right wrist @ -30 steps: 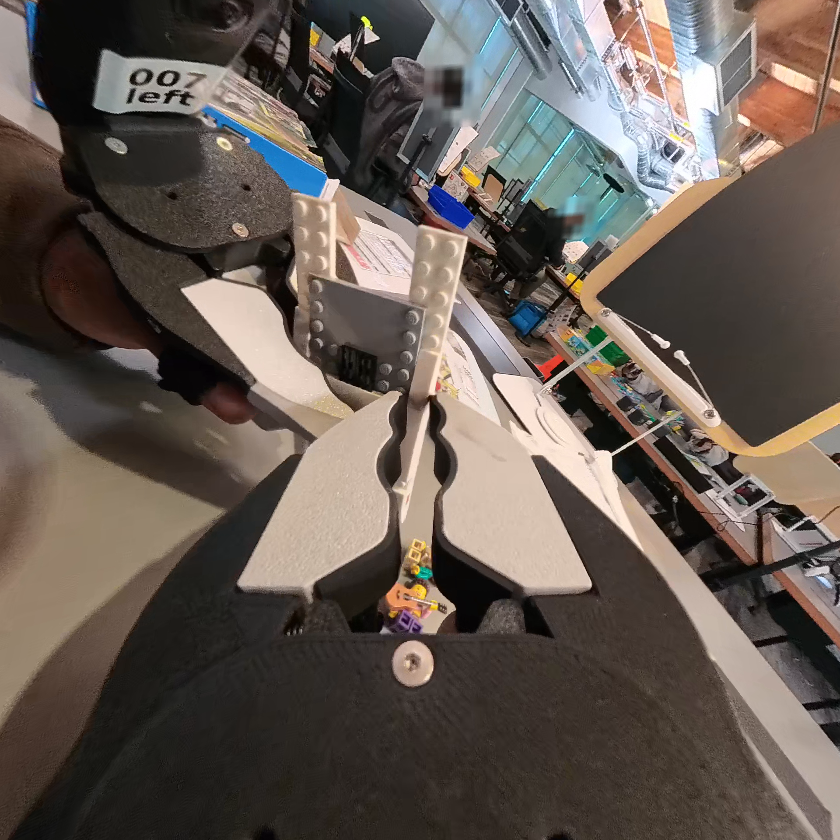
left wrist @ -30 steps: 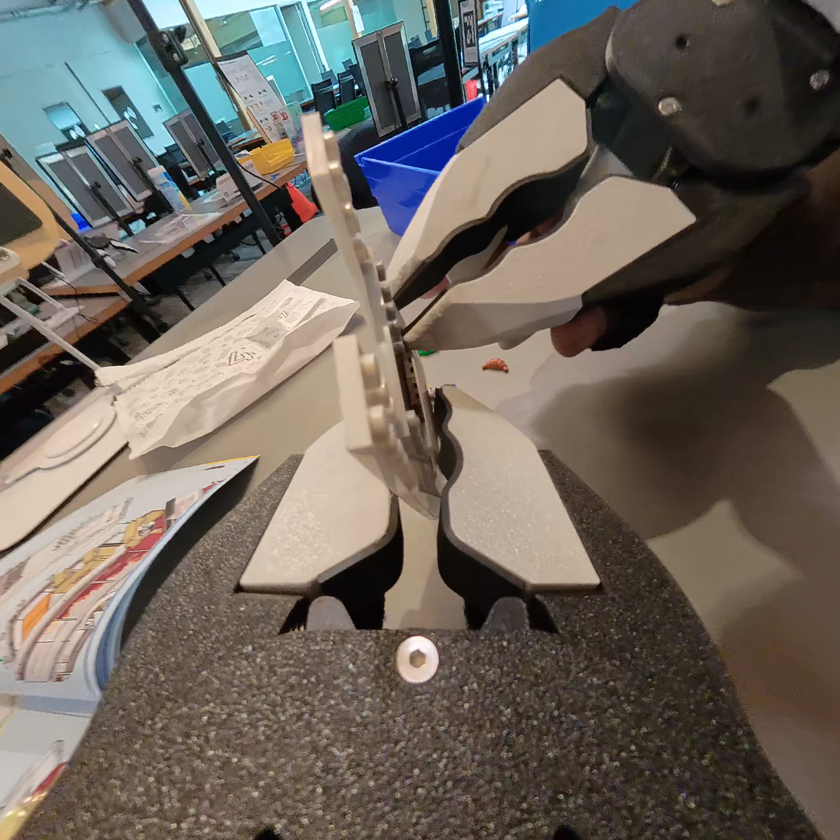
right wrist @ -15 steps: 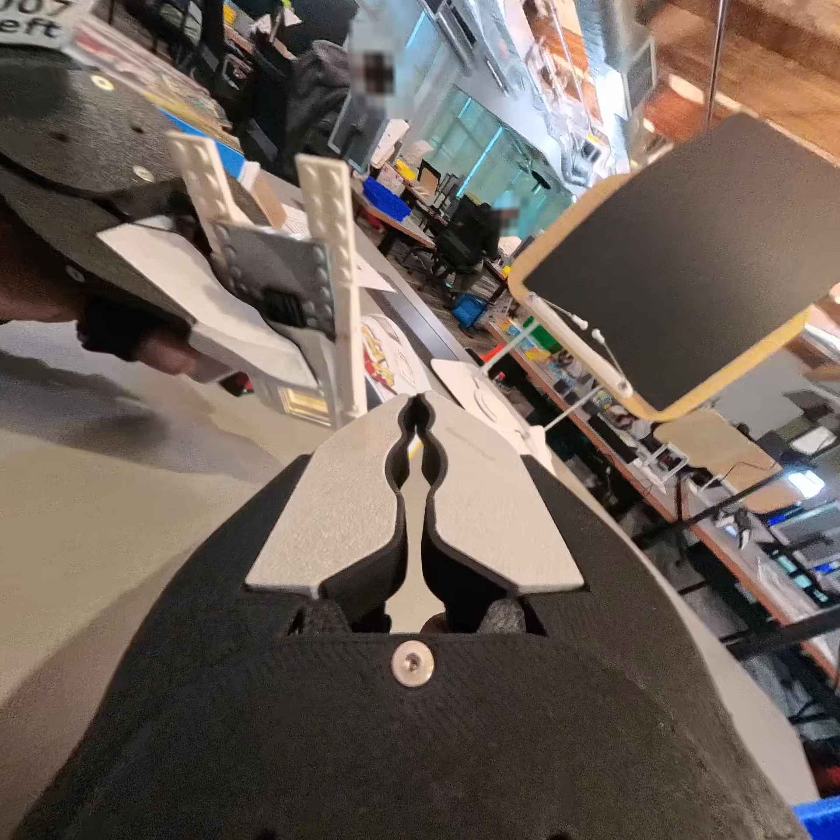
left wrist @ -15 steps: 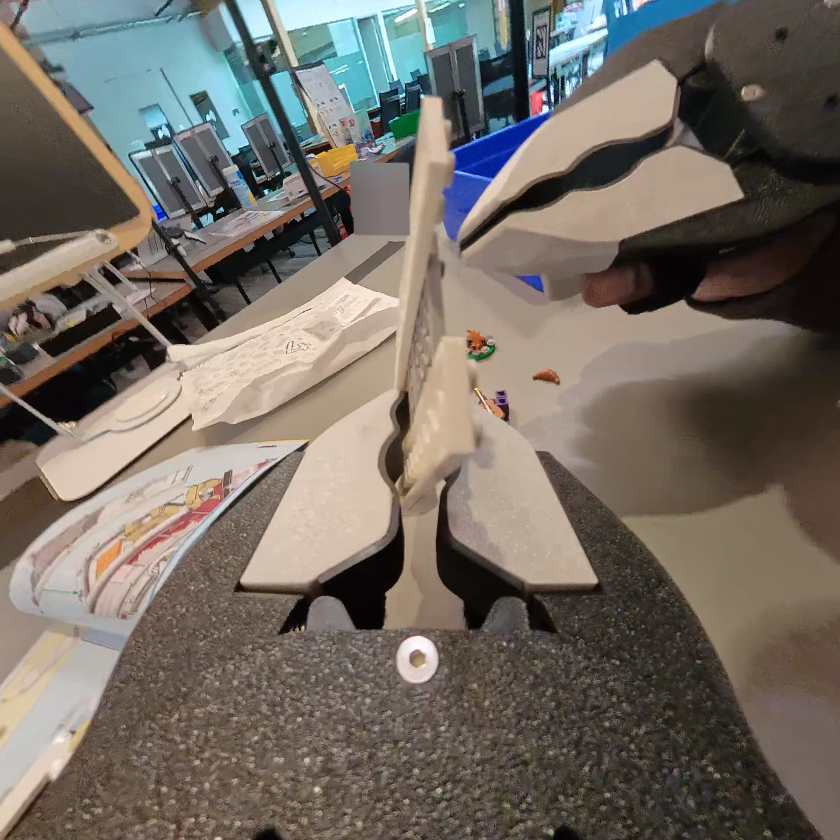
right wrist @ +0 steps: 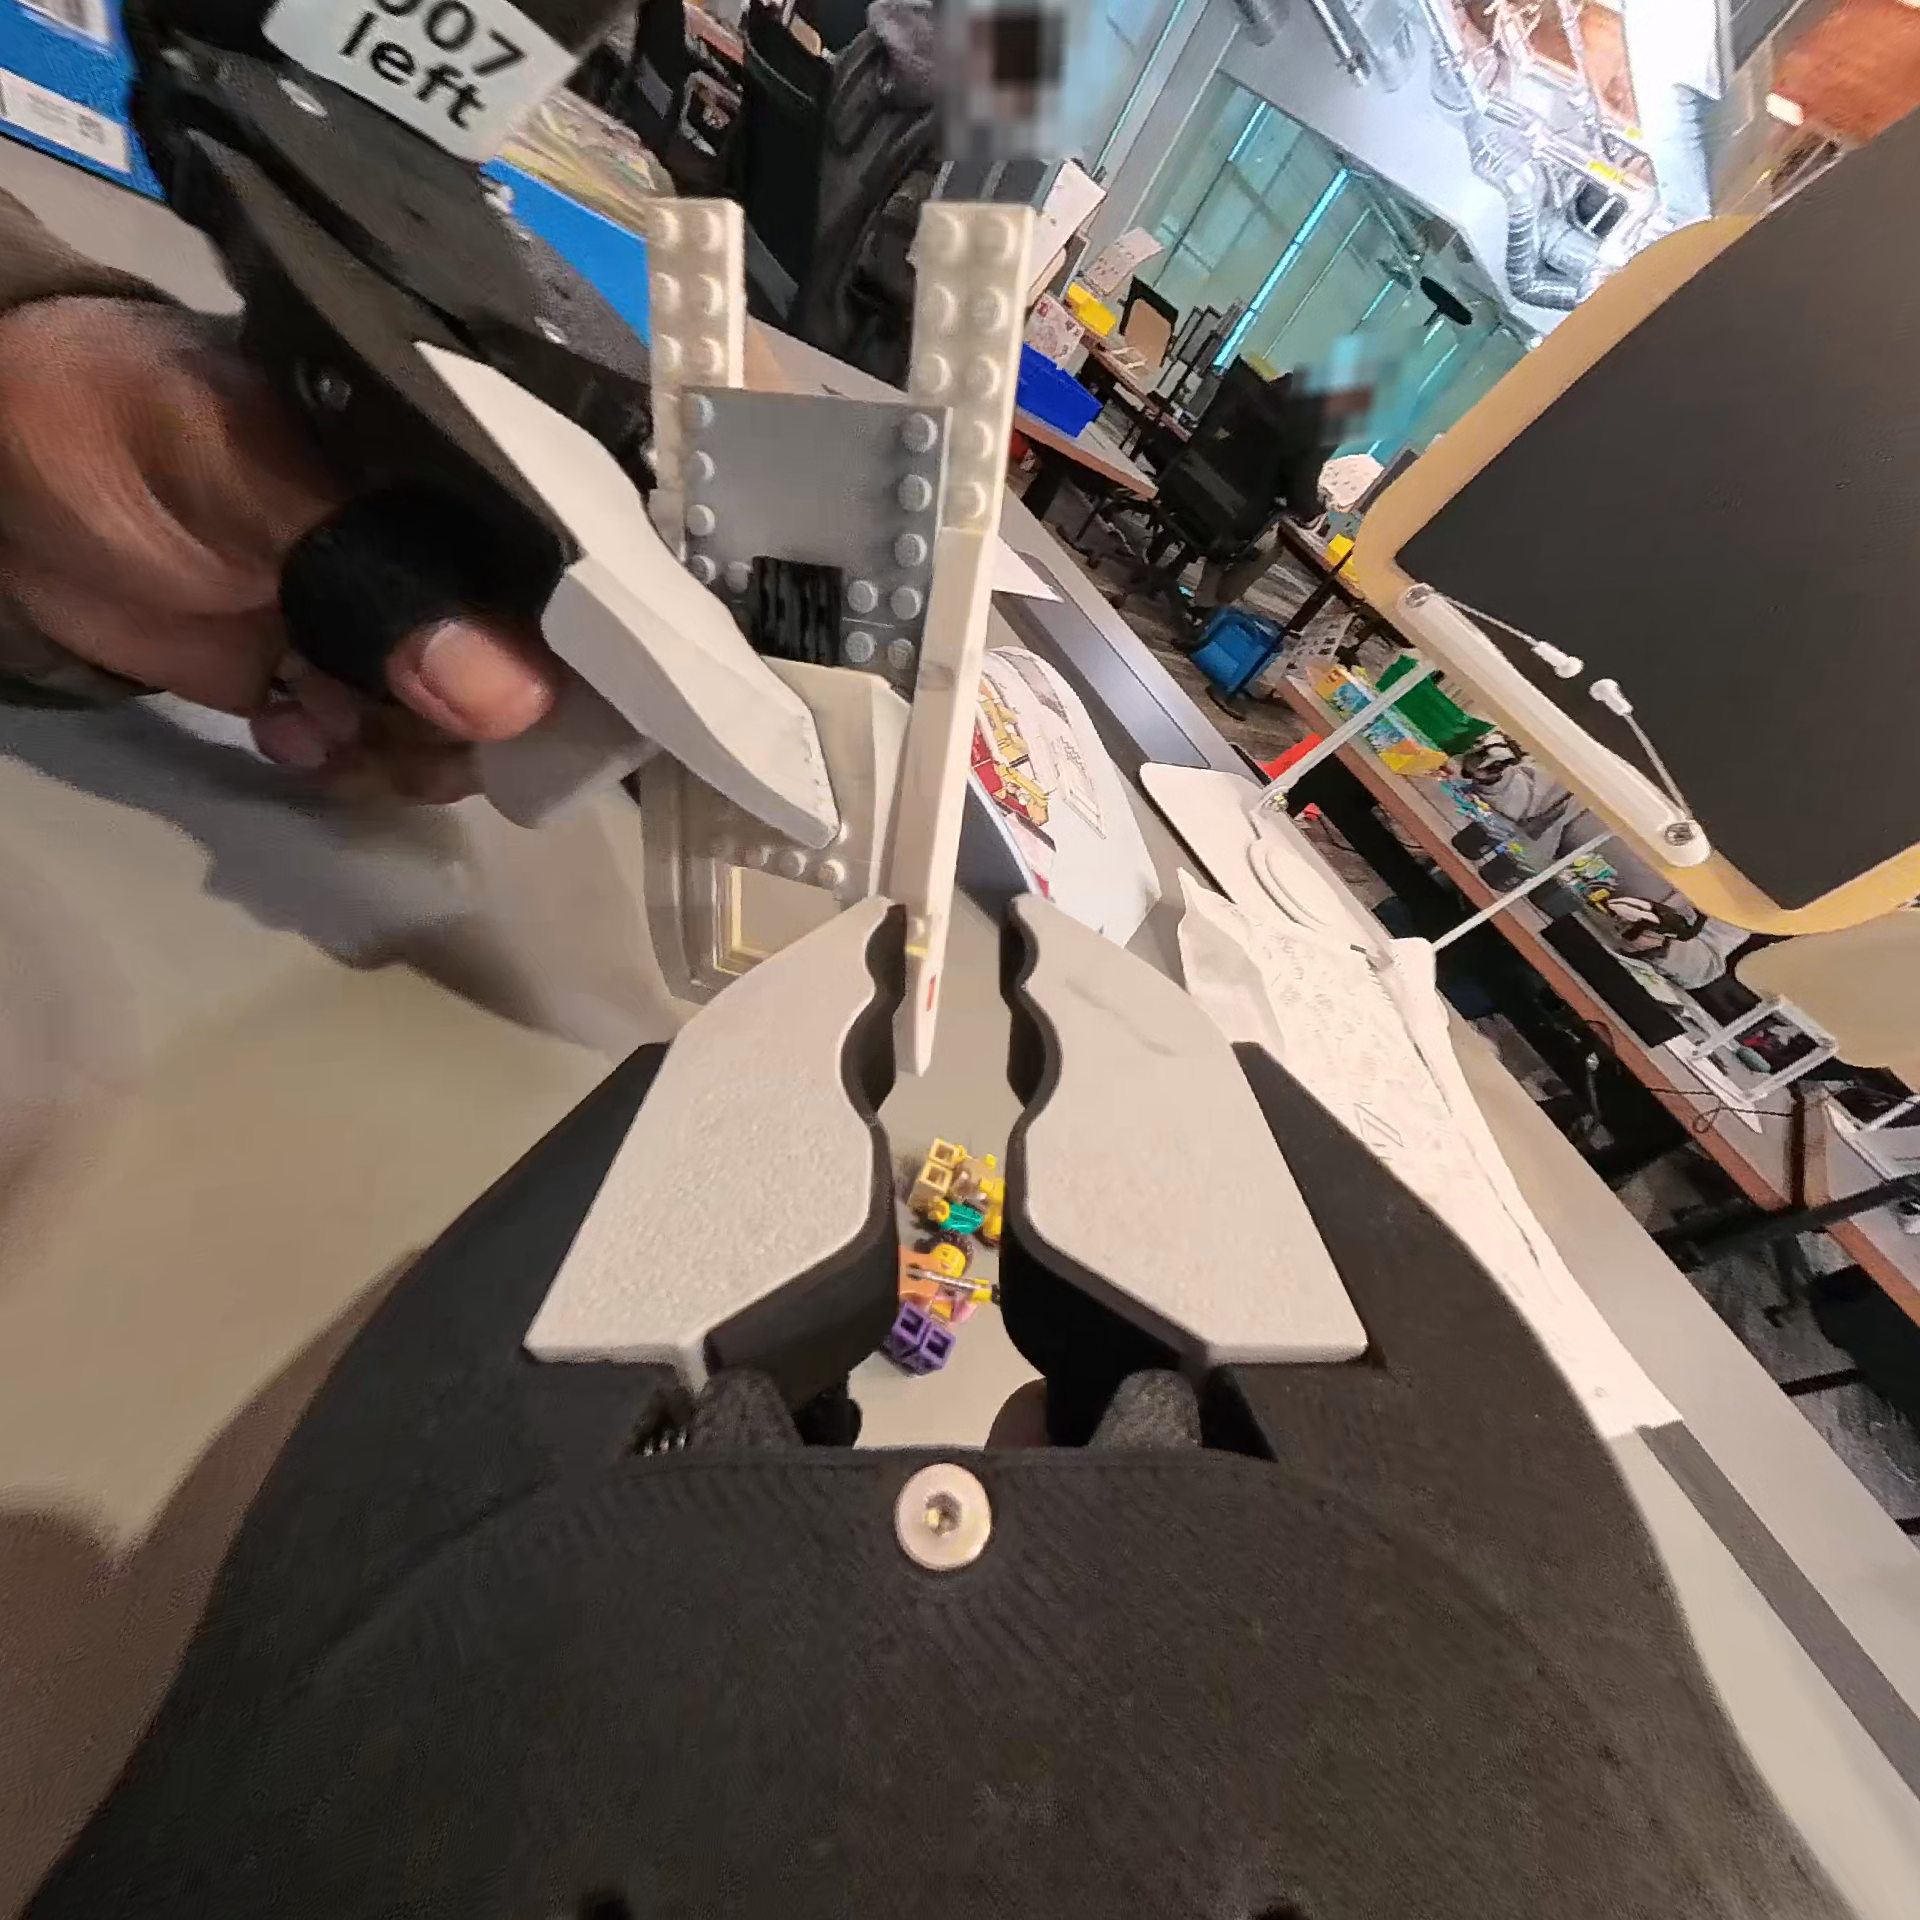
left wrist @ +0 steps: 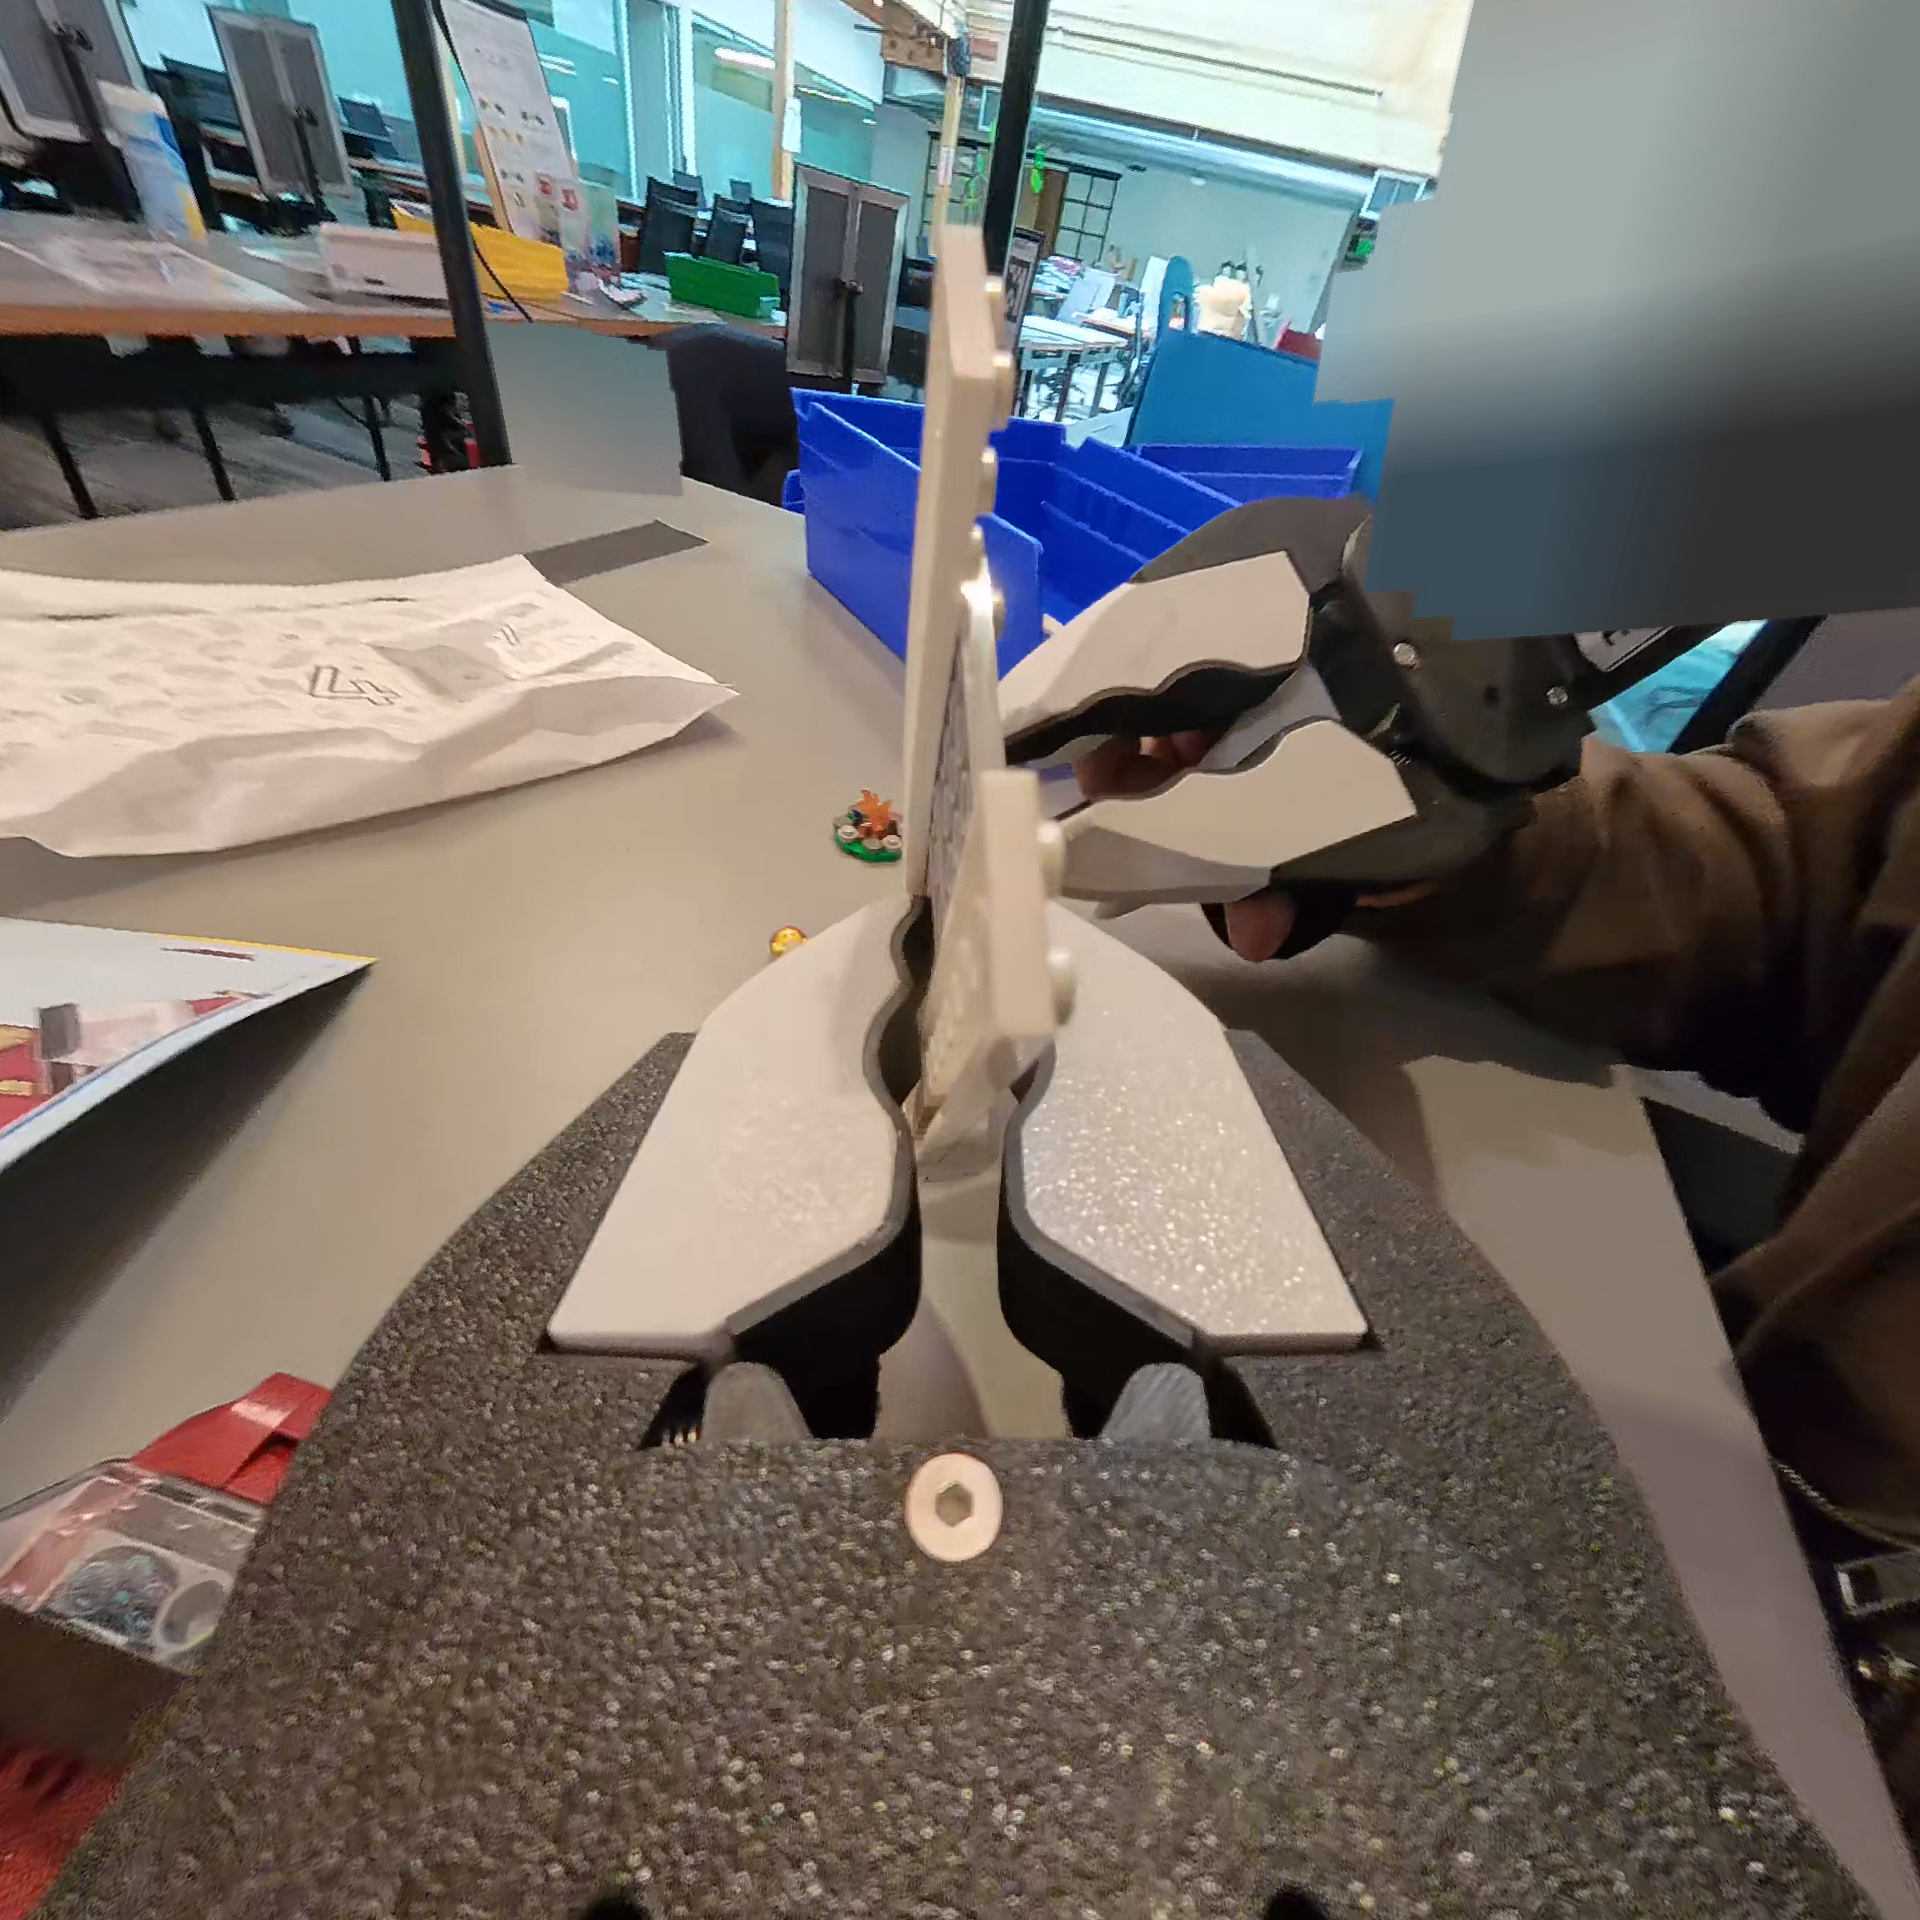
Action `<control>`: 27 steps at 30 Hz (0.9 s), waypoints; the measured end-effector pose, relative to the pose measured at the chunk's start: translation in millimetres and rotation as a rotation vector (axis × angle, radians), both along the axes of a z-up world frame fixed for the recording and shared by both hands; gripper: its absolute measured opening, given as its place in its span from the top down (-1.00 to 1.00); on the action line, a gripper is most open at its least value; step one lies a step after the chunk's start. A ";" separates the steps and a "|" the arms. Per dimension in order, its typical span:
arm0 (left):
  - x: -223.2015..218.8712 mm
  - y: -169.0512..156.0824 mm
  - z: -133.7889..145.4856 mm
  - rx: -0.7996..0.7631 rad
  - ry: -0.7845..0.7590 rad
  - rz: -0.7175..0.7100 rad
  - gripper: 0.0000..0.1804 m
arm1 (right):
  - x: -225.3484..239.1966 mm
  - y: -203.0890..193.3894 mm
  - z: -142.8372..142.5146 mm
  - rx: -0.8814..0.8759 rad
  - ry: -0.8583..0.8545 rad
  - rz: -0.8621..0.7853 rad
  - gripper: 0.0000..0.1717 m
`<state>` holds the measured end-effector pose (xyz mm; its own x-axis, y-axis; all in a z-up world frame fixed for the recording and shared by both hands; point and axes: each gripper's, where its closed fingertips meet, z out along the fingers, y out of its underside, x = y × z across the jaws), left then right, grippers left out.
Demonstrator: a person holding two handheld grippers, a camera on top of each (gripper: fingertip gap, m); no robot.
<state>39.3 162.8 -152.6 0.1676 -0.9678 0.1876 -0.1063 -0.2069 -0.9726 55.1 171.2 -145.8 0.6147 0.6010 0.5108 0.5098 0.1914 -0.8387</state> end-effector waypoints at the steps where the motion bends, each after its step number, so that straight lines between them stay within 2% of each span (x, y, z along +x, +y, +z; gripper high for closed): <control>1: 0.2 -1.1 0.1 -0.016 -0.004 -0.013 0.89 | -0.8 -0.8 -1.8 -0.011 -0.005 0.012 0.80; 8: 3.1 -12.4 -2.1 -0.014 0.025 -0.123 0.89 | -3.6 -8.8 -8.4 -0.100 -0.001 0.114 0.78; 18: 2.5 -13.9 -1.0 -0.024 0.011 -0.164 0.89 | -2.5 -12.1 -13.4 -0.152 -0.007 0.147 0.81; 23: 2.3 -14.5 -2.0 -0.064 0.022 -0.182 0.89 | -3.2 -15.9 -12.8 -0.172 0.005 0.186 0.73; 27: 1.2 -12.5 -4.9 -0.017 0.073 -0.166 0.89 | -5.3 -20.4 -2.1 -0.155 0.049 0.219 0.69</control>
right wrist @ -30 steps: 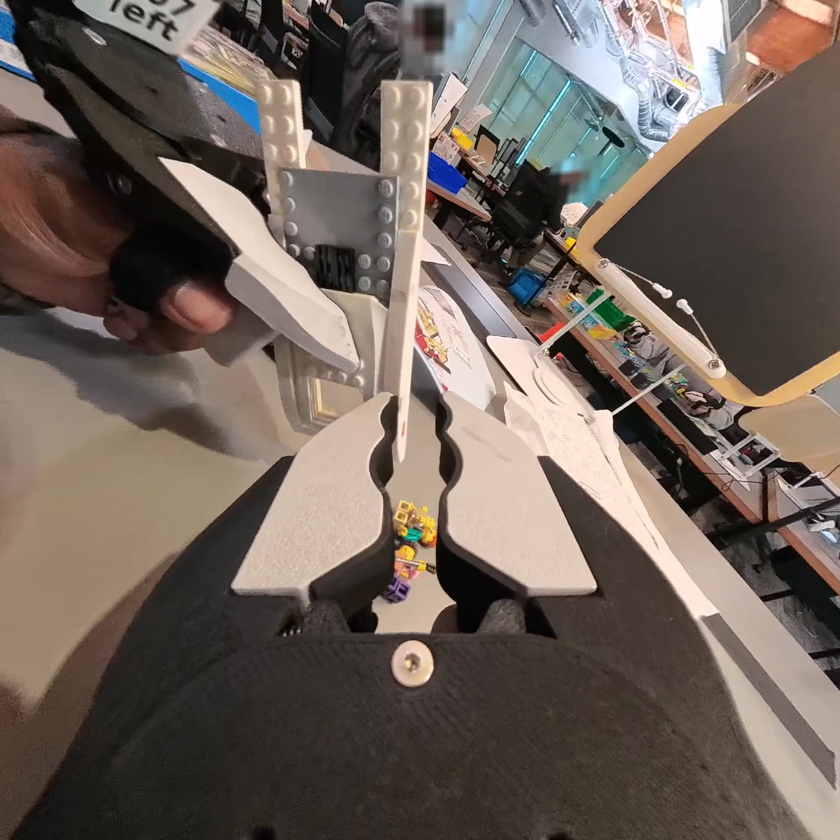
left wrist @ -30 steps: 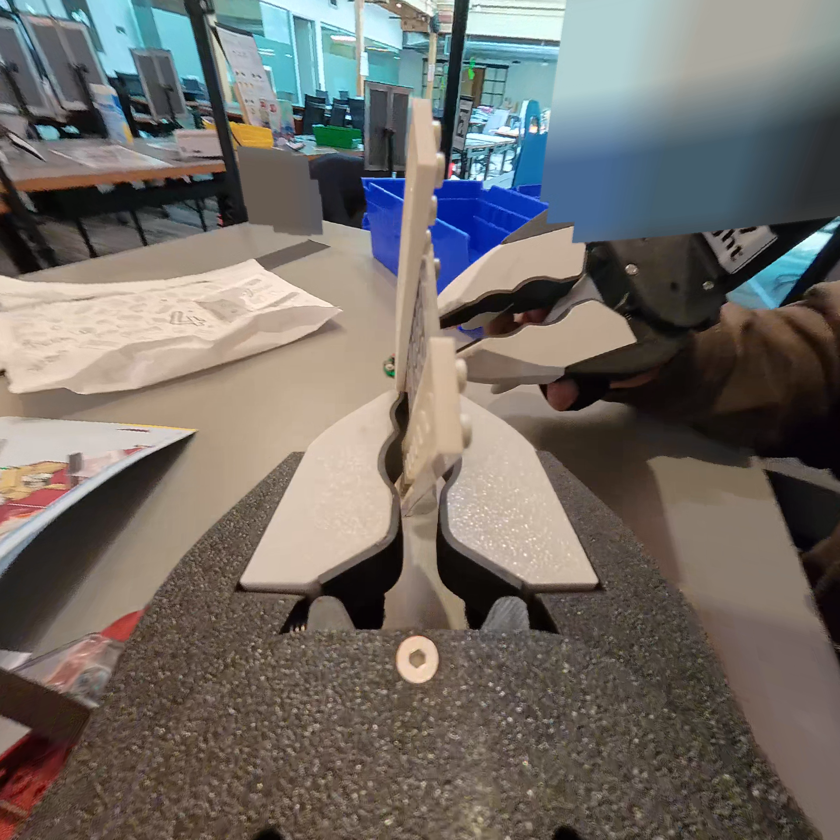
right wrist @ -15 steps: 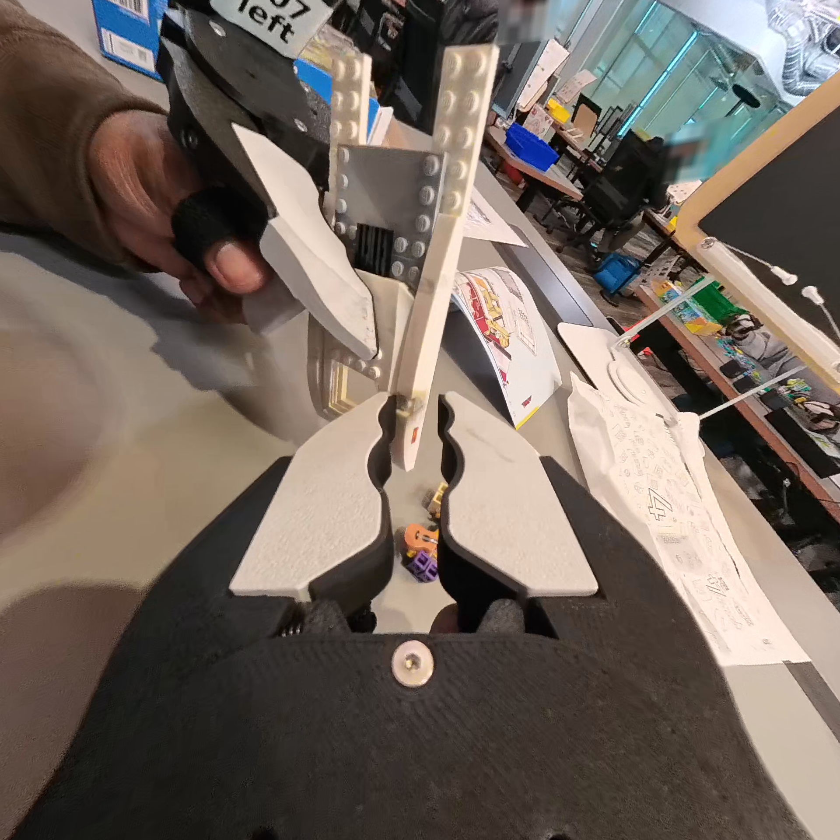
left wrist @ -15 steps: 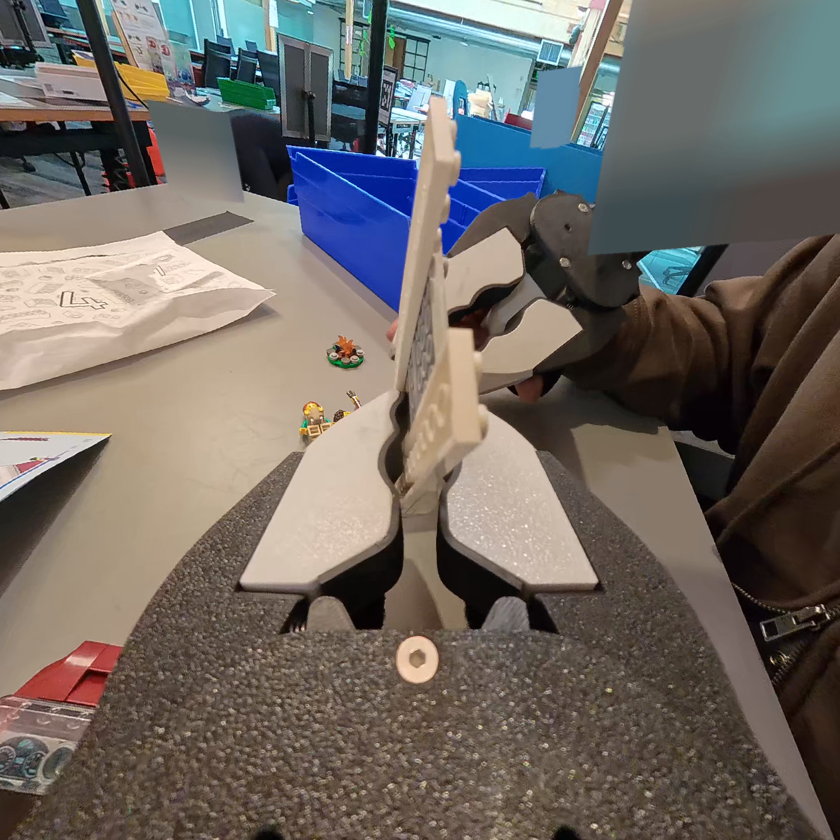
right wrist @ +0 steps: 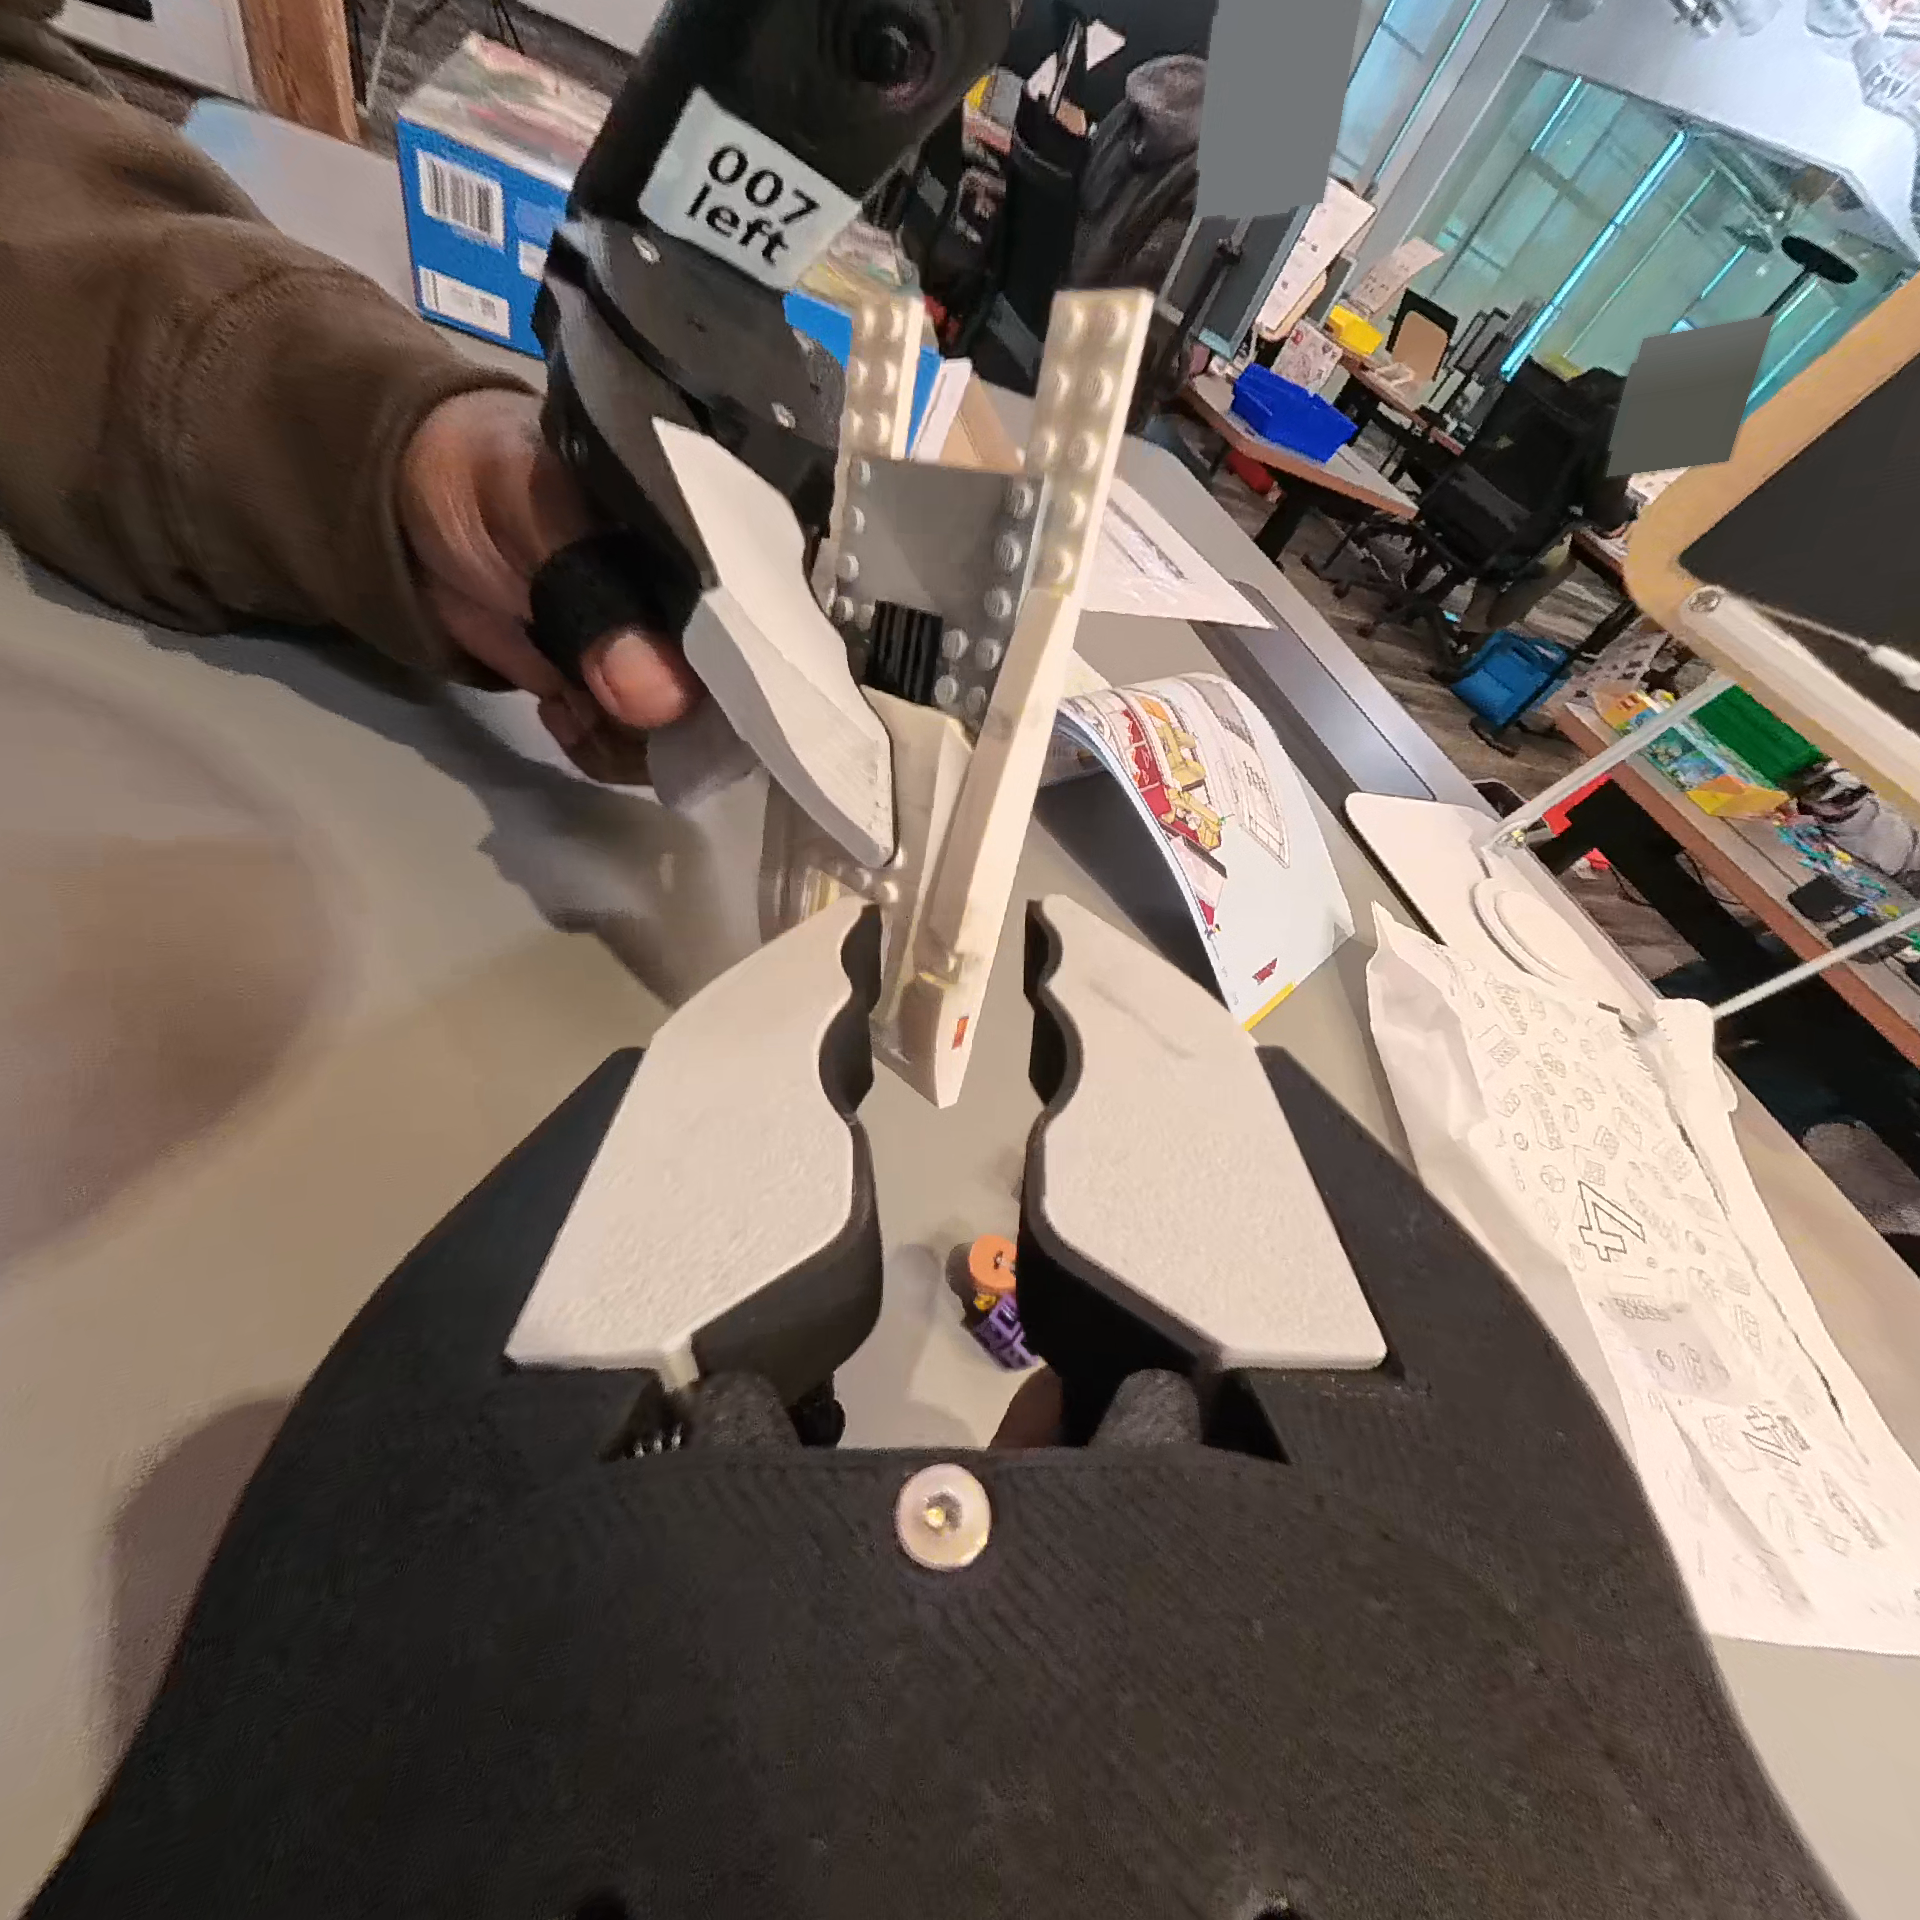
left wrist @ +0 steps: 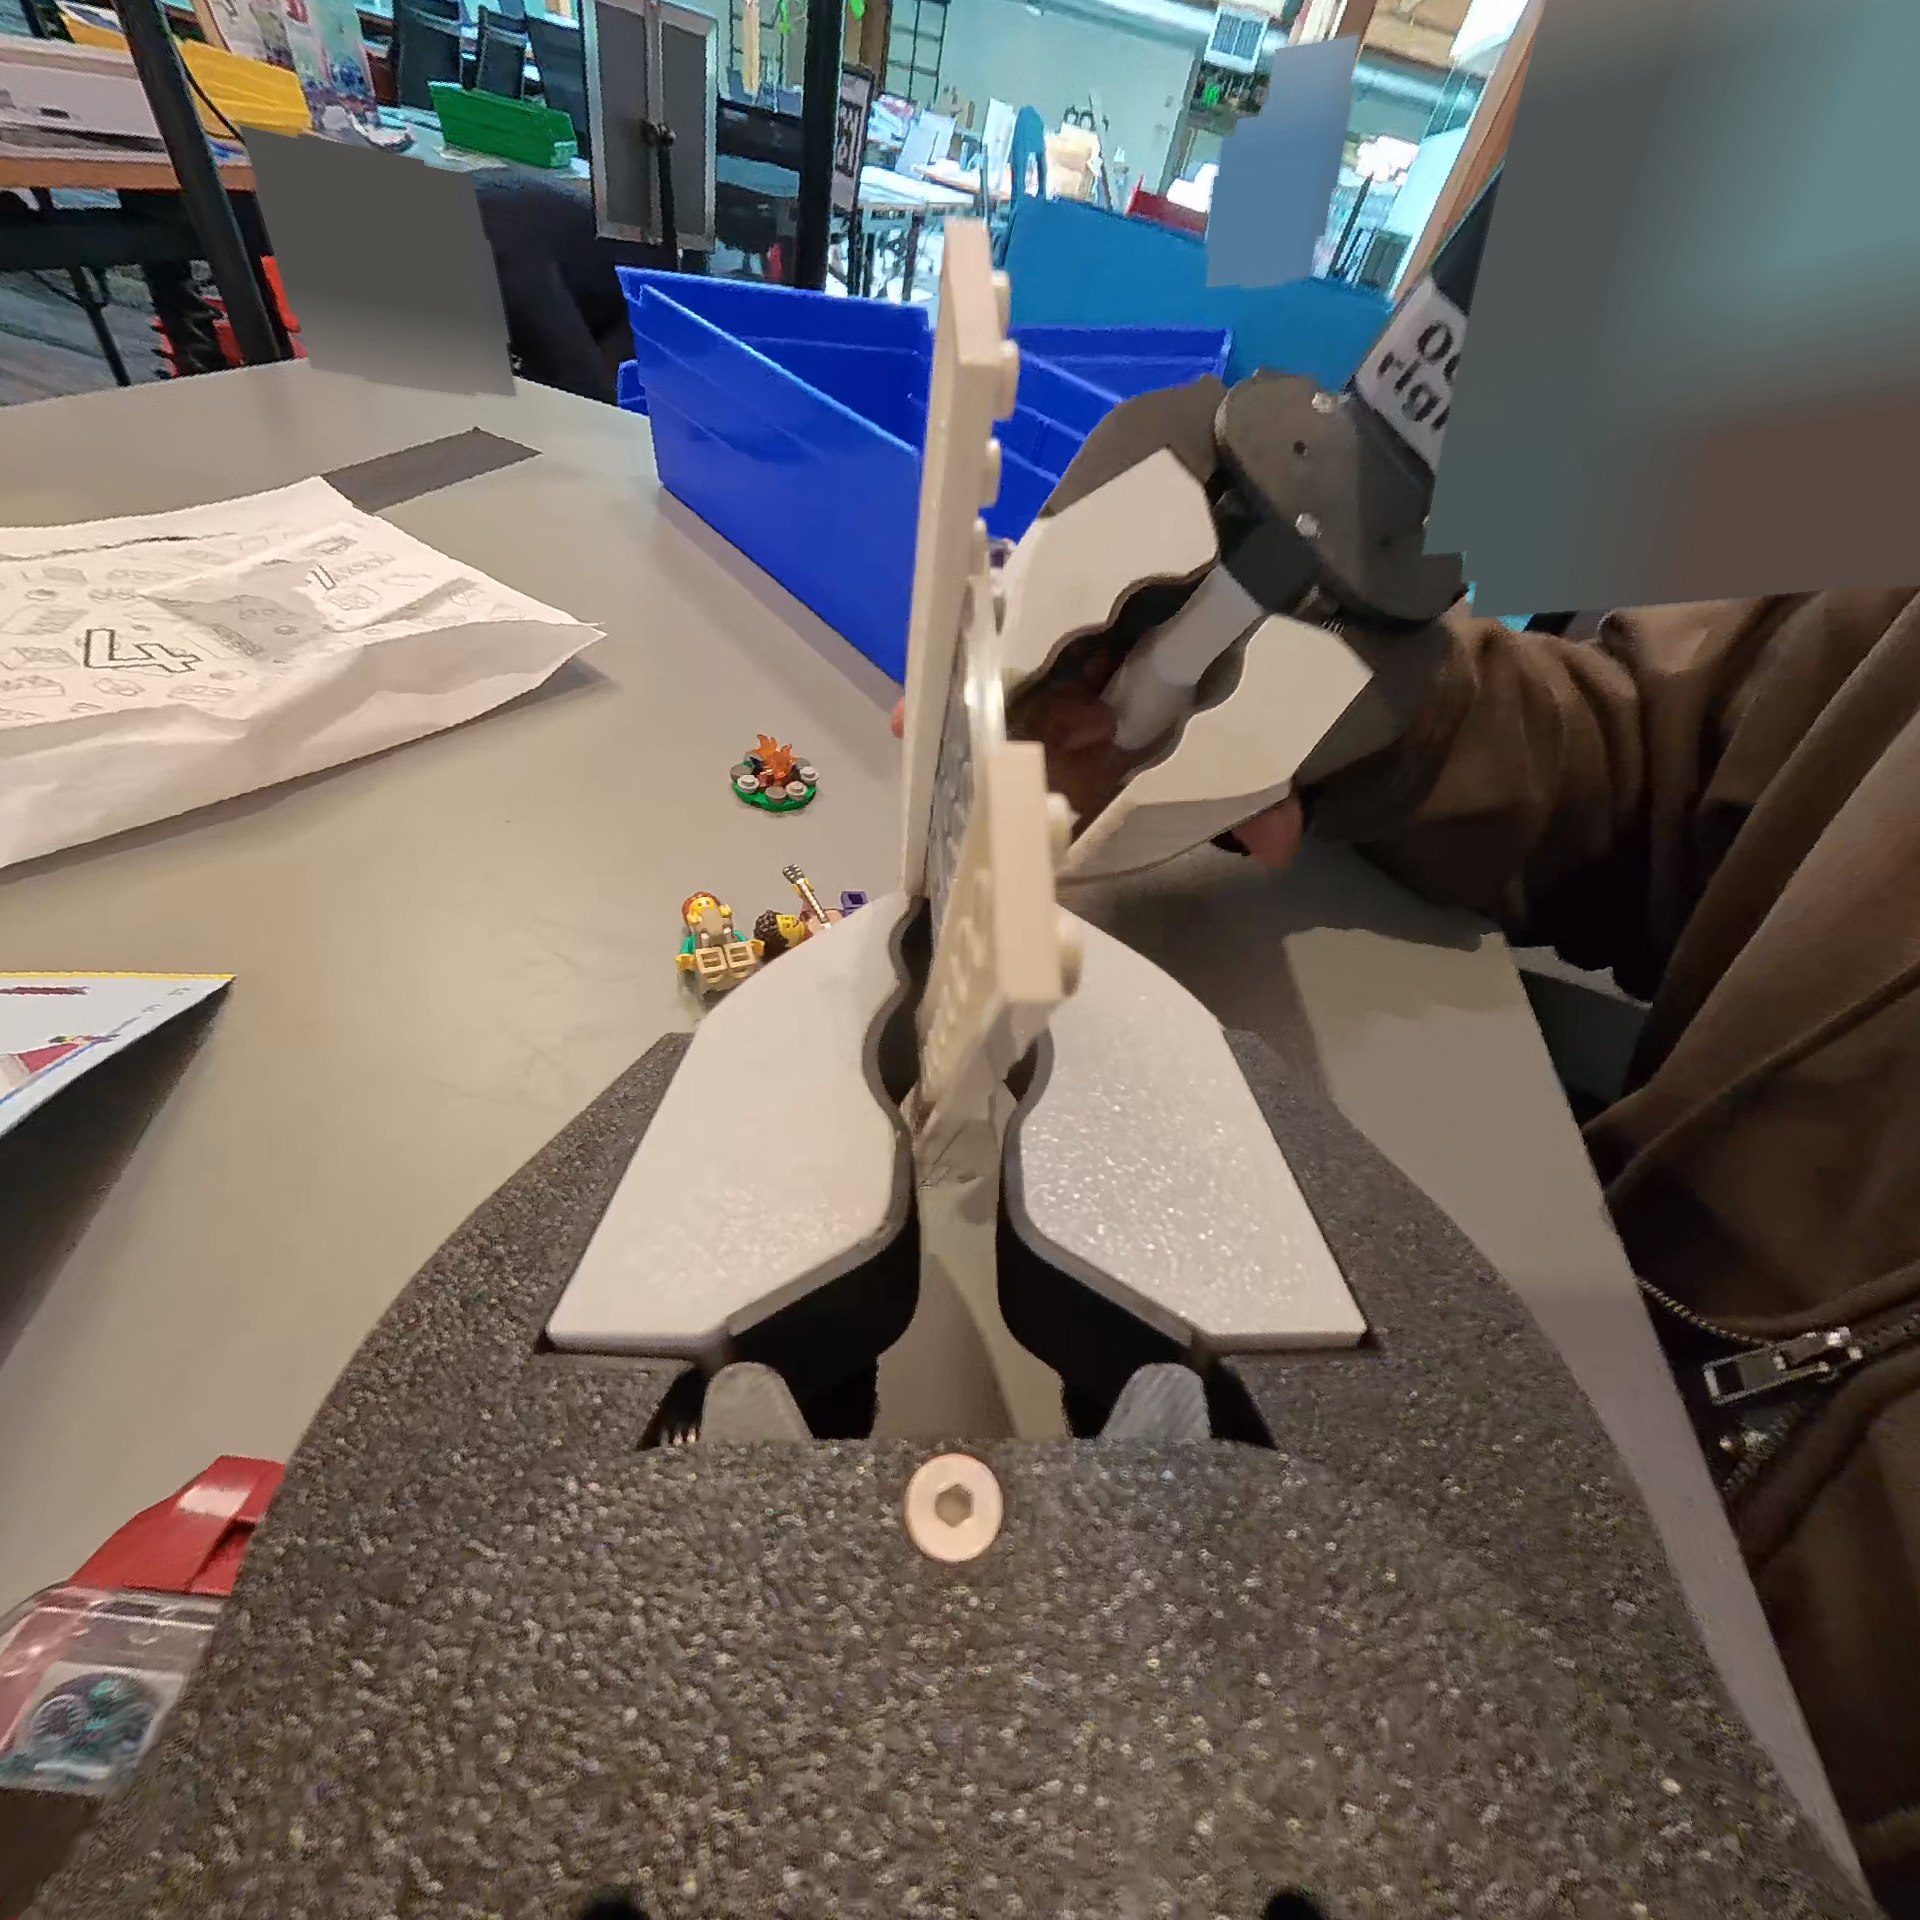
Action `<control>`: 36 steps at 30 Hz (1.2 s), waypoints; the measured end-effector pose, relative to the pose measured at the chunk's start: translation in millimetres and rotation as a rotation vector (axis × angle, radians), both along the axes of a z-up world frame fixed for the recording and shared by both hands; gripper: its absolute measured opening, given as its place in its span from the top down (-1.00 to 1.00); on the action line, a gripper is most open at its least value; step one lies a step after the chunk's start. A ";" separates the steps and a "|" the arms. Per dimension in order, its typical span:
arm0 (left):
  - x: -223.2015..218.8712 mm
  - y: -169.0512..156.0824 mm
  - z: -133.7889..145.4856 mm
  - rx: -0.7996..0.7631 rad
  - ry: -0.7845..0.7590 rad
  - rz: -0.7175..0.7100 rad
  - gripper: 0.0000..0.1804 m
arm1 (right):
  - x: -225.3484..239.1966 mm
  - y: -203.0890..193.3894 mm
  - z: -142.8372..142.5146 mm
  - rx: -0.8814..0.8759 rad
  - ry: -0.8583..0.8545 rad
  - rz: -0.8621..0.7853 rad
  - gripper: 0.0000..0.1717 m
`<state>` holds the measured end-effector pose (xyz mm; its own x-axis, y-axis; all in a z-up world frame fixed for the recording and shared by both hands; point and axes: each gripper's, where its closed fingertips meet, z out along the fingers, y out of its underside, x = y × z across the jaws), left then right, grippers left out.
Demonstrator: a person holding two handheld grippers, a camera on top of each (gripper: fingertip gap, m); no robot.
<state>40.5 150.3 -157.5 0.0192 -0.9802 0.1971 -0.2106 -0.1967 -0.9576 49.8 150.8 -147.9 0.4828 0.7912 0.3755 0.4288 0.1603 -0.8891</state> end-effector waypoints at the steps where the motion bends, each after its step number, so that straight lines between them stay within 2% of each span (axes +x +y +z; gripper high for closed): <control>1: -0.2 0.3 -0.9 0.031 0.017 0.005 0.89 | -0.8 -1.7 3.4 0.003 0.015 0.010 0.69; 10: 1.5 -1.9 -13.5 0.551 0.192 0.052 0.88 | -9.4 -28.2 37.0 0.177 0.084 0.112 0.68; 16: 2.0 -5.2 -22.0 0.855 0.284 0.048 0.88 | -20.4 -46.0 32.7 0.227 0.026 0.197 0.72; 25: 0.0 -5.0 -33.2 1.001 0.360 0.024 0.88 | -23.3 -60.2 20.1 0.112 0.003 0.312 0.80; 27: -0.6 -4.8 -36.0 1.017 0.379 0.018 0.87 | -23.1 -60.9 16.5 0.086 -0.006 0.322 0.87; 36: 0.4 -11.3 -42.5 1.087 0.388 -0.014 0.86 | -22.2 -59.2 16.8 -0.111 0.082 0.350 0.91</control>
<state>40.8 139.0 -200.0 -0.1184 -0.6295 -0.7679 -0.5240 0.6966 -0.4902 27.5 91.6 -131.1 0.2005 0.9474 0.2495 0.2912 0.1855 -0.9385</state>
